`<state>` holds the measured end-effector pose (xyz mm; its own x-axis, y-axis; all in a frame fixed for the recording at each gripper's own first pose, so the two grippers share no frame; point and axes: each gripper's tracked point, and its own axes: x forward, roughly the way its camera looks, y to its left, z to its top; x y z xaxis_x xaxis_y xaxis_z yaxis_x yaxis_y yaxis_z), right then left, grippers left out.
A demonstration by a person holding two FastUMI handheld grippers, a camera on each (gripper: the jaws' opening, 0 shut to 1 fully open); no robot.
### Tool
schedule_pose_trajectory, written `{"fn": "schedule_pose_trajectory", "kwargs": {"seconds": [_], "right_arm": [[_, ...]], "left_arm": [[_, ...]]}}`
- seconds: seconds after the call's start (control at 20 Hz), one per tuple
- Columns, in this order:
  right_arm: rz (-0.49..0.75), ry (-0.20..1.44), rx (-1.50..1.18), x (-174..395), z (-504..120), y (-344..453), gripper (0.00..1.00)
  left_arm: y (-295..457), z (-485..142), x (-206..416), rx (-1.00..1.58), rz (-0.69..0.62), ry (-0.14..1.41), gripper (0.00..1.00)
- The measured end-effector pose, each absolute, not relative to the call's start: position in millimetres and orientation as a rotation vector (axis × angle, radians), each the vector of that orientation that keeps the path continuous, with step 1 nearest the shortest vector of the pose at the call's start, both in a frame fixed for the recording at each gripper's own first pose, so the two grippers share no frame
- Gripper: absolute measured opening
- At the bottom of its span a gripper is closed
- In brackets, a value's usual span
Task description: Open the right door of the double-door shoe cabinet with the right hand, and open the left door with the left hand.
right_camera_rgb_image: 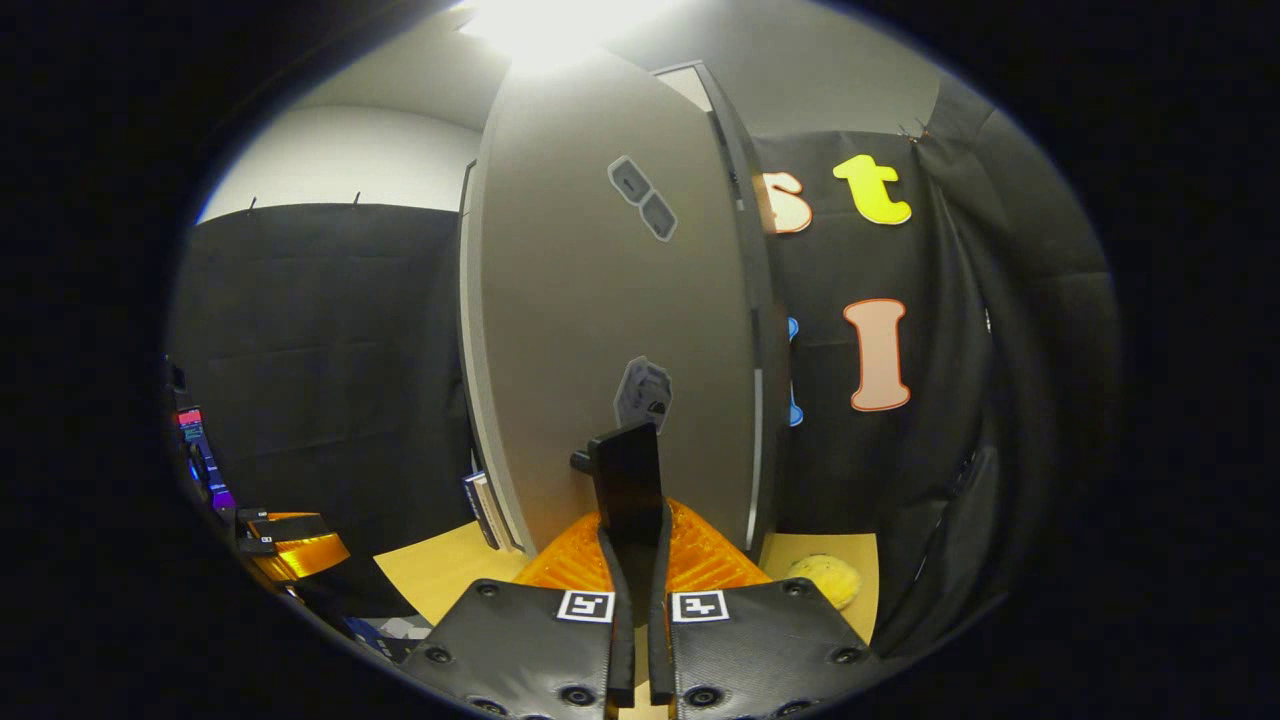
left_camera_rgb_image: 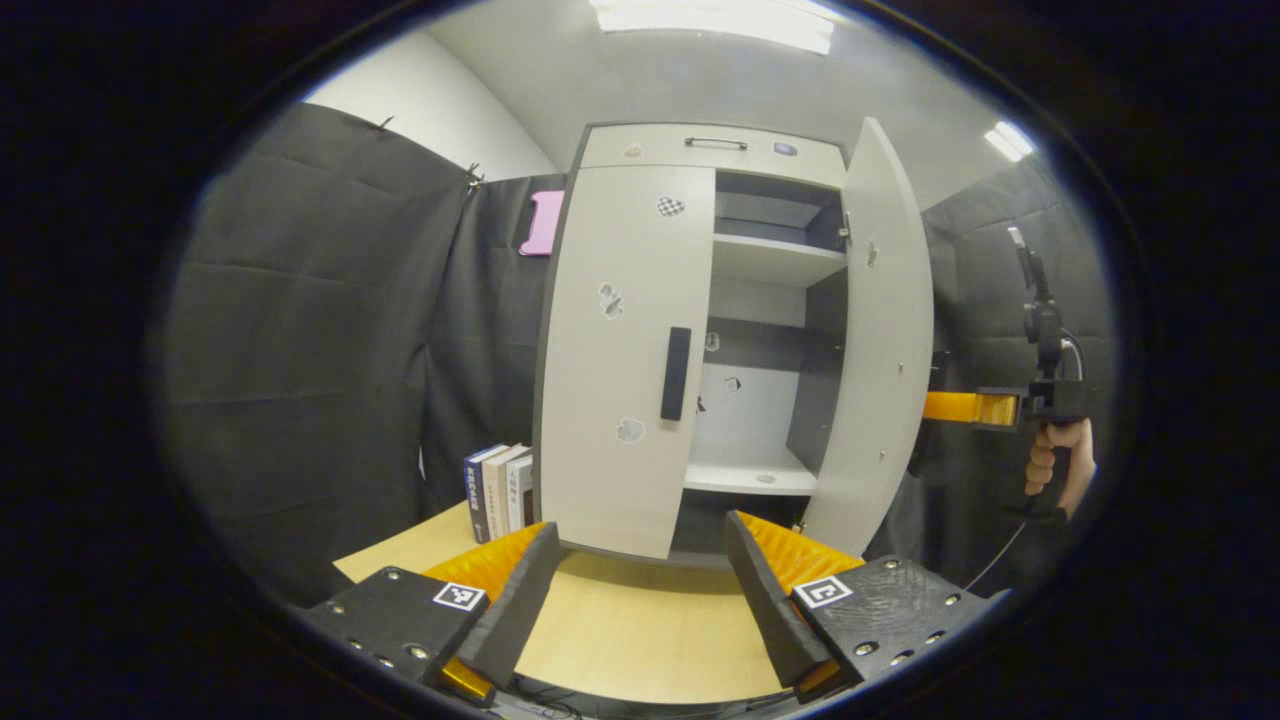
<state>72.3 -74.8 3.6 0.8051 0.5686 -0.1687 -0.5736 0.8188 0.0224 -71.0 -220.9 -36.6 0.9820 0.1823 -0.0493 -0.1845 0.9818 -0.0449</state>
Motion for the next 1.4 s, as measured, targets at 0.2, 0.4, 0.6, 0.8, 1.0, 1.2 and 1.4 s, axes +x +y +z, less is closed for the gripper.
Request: {"fn": "schedule_pose_trajectory", "kwargs": {"seconds": [0.2, 0.4, 0.6, 0.8, 1.0, 1.2, 1.4], "right_arm": [[0.561, 0.151, -0.008, 76.0, 5.1, -99.8, 0.07], [0.506, 0.141, 0.006, 82.9, 7.6, -114.3, 0.04], [0.457, 0.127, -0.015, 83.7, 8.6, -115.2, 0.06], [0.393, 0.124, -0.01, 74.8, 8.5, -119.8, 0.06], [0.325, 0.122, 0.031, 70.0, 10.2, -122.5, 0.06], [0.257, 0.149, 0.066, 57.8, 2.4, -124.9, 0.06], [0.18, 0.163, 0.081, 43.6, 1.1, -127.1, 0.04]], "left_arm": [[-240.4, -41.2, -65.1, -0.048, 0.139, 0.067, 0.96], [-241.8, -32.0, -67.9, -0.054, 0.126, 0.047, 0.96], [-233.0, -37.0, -65.9, -0.053, 0.11, 0.064, 0.96], [-221.0, -41.7, -59.2, -0.062, 0.083, 0.086, 0.96], [-198.9, -38.8, -49.6, -0.045, 0.062, 0.099, 0.96], [-158.5, -36.9, -35.9, -0.041, 0.048, 0.129, 0.96], [-113.1, -31.2, -18.8, -0.058, 0.031, 0.13, 0.96]]}}
